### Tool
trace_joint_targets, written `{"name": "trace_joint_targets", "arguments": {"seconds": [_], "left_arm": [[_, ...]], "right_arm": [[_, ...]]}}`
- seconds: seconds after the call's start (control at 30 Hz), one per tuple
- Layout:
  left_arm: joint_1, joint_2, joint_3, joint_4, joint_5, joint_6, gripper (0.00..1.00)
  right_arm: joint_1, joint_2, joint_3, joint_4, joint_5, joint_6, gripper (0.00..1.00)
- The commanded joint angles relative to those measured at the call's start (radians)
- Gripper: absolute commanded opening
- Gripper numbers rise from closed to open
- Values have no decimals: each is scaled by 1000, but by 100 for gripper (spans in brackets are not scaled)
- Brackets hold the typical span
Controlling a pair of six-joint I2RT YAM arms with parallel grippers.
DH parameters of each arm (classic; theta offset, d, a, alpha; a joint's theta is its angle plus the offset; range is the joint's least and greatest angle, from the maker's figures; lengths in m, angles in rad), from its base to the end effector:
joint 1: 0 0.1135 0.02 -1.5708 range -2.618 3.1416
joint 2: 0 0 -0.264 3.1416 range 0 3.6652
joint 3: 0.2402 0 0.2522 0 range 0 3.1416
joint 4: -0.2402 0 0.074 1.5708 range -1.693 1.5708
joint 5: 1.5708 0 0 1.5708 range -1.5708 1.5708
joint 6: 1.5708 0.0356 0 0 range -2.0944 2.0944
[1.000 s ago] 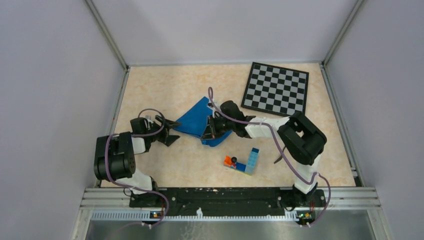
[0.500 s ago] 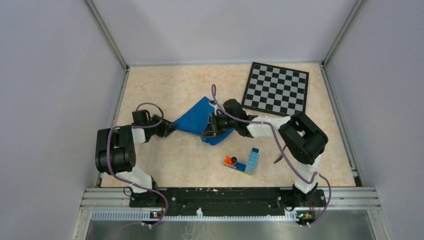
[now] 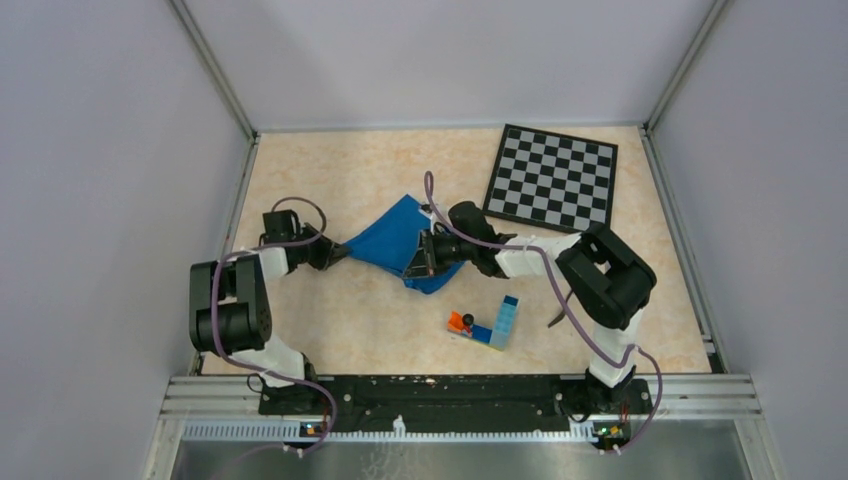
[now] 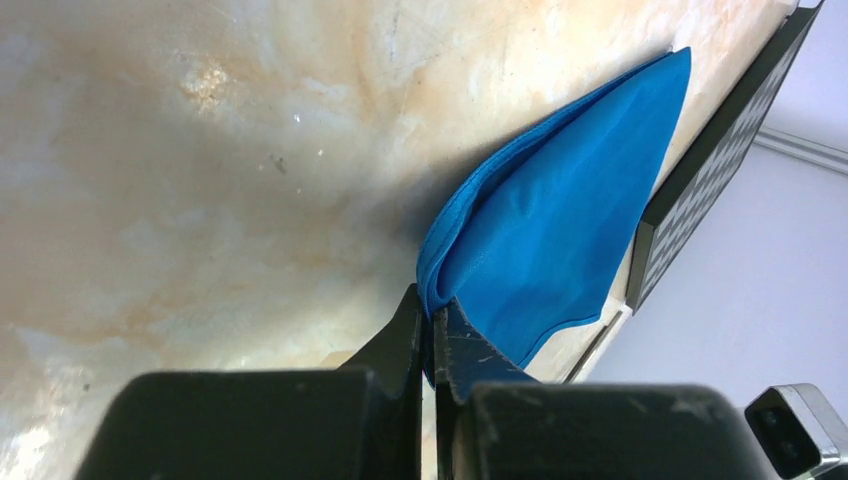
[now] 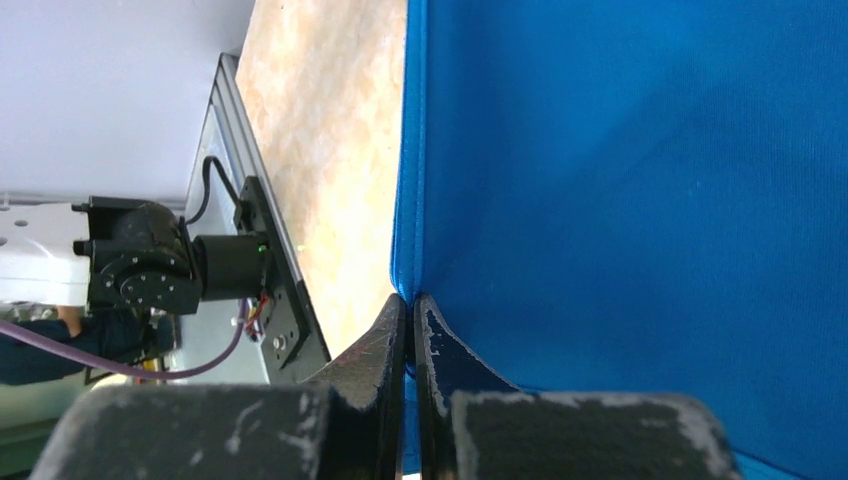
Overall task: Fold the napkin into a case and place the utensils inside
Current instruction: Pick up the lower triangle-folded napkin from the center of the board, then fold the lower triangle-folded napkin at the center of the board.
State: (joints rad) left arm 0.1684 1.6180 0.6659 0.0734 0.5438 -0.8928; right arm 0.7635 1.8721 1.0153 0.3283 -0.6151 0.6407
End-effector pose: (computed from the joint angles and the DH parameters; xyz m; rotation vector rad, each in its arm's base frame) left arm 0.2891 0.0305 0.1320 -1.0532 2.2939 -0.9757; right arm 0.2698 0.2867 0.1678 -0.5645 2.2892 1.4225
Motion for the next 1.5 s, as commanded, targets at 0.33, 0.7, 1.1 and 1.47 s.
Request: {"name": "trace_joint_targets", "arguments": {"seconds": [0.33, 0.7, 1.1, 1.47], "left_arm": [[-51, -158, 249, -590, -357, -105, 0], [-313, 126, 668, -1040, -732, -368, 0], [-446, 379, 1042, -1349, -888, -551, 0], [-356, 209, 837, -1300, -913, -401, 0]], "right_arm": [[33, 22, -101, 276, -112, 238, 0], [-62, 38, -131, 189, -153, 253, 0], [-119, 2, -111, 15, -128, 119, 0], [47, 35, -37, 66, -101, 183, 0]]}}
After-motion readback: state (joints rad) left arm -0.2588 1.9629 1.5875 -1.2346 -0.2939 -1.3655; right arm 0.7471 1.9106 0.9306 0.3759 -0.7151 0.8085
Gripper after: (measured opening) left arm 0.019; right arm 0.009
